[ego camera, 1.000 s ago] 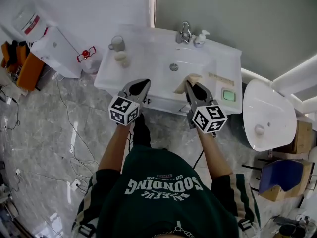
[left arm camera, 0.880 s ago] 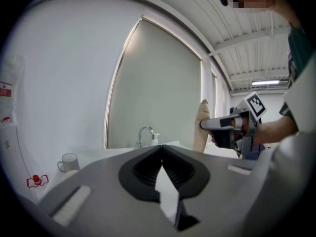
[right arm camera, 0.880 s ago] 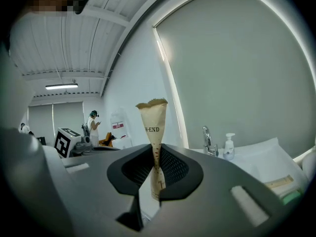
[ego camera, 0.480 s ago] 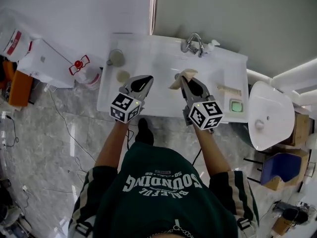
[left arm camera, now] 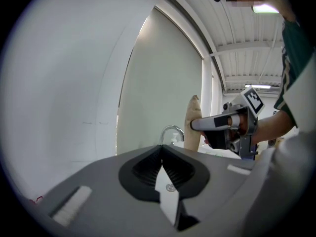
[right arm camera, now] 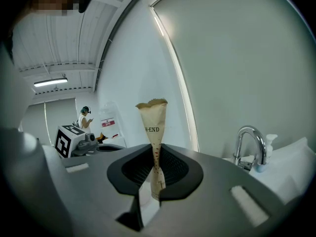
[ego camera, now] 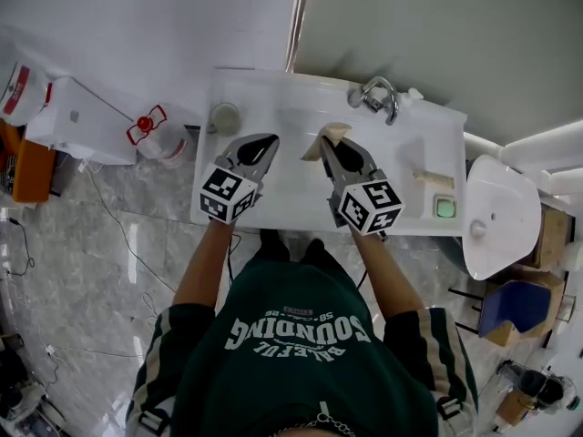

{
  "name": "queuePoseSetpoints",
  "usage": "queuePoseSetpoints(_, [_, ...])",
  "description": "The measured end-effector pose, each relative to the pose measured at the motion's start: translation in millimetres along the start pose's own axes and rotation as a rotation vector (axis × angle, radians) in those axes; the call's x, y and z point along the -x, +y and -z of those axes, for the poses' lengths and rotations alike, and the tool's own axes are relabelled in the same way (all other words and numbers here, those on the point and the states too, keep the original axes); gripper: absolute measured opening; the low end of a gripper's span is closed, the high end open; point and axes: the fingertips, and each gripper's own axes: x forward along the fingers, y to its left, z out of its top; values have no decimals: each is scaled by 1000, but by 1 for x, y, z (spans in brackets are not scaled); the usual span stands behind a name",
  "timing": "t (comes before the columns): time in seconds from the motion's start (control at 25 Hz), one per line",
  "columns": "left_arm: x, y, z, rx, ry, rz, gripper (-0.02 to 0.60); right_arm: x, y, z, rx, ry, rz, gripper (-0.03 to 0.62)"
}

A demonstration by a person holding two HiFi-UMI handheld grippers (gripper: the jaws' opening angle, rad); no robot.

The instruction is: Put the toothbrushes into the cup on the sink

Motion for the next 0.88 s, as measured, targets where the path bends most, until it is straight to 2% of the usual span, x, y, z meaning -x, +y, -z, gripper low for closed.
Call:
queuePoseSetpoints(0.44, [23, 44, 6, 68, -16, -158, 52, -49, 13, -2, 32, 46, -138, 38])
queuePoseSetpoints(0.88, [80, 76, 28, 132, -24, -323, 52, -104, 56, 5, 82, 82, -273, 38])
